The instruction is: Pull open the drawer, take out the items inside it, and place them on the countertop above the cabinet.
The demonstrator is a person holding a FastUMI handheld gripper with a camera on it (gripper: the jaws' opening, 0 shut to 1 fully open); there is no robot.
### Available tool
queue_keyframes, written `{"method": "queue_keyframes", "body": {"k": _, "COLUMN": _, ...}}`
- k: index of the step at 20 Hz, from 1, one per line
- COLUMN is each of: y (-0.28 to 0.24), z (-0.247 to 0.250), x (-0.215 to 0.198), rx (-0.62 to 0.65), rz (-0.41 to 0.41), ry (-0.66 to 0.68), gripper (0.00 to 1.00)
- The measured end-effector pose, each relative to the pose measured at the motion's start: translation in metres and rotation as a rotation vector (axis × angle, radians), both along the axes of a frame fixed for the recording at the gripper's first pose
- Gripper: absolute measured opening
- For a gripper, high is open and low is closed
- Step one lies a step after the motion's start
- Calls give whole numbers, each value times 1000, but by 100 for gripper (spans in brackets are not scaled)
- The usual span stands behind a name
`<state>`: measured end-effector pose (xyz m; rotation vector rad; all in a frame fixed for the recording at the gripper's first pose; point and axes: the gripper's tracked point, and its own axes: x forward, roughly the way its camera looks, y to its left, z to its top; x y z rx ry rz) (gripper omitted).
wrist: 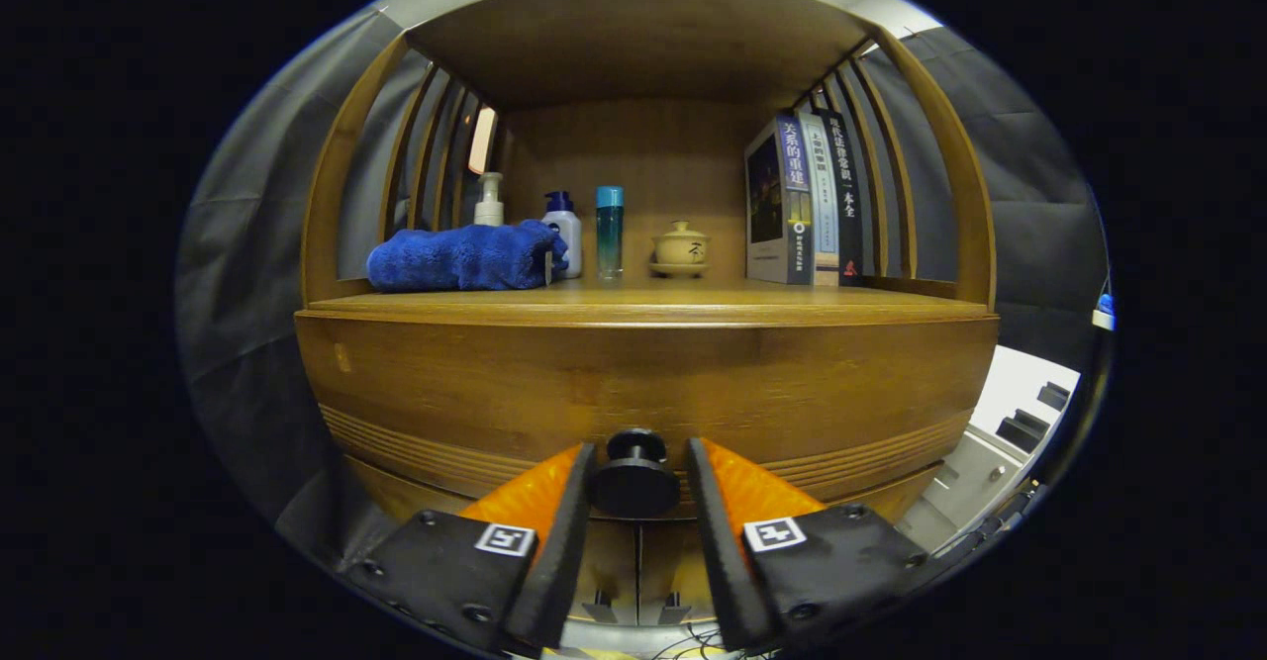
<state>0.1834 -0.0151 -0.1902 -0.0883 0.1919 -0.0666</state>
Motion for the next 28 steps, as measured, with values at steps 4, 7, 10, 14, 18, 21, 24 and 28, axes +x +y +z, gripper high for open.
{"method": "queue_keyframes", "body": {"k": 4, "y": -2, "z": 1, "x": -3, "rx": 23, "rz": 10, "ry": 11, "gripper": 50}}
{"method": "queue_keyframes", "body": {"k": 7, "y": -4, "z": 2, "x": -1, "rx": -1, "rz": 7, "ry": 1, "gripper": 45}}
{"method": "queue_keyframes", "body": {"k": 10, "y": -3, "z": -1, "x": -1, "rx": 11, "rz": 11, "ry": 15, "gripper": 41}}
{"method": "queue_keyframes", "body": {"k": 14, "y": -4, "z": 2, "x": -14, "rx": 26, "rz": 6, "ry": 24, "gripper": 41}}
{"method": "queue_keyframes", "body": {"k": 18, "y": -3, "z": 2, "x": -34, "rx": 36, "rz": 4, "ry": 47, "gripper": 41}}
{"method": "queue_keyframes", "body": {"k": 21, "y": -3, "z": 3, "x": -46, "rx": 27, "rz": 7, "ry": 52, "gripper": 41}}
{"method": "queue_keyframes", "body": {"k": 24, "y": 0, "z": 2, "x": -62, "rx": 39, "rz": 9, "ry": 76, "gripper": 41}}
{"method": "queue_keyframes", "body": {"k": 28, "y": 2, "z": 3, "x": -86, "rx": 47, "rz": 18, "ry": 105, "gripper": 41}}
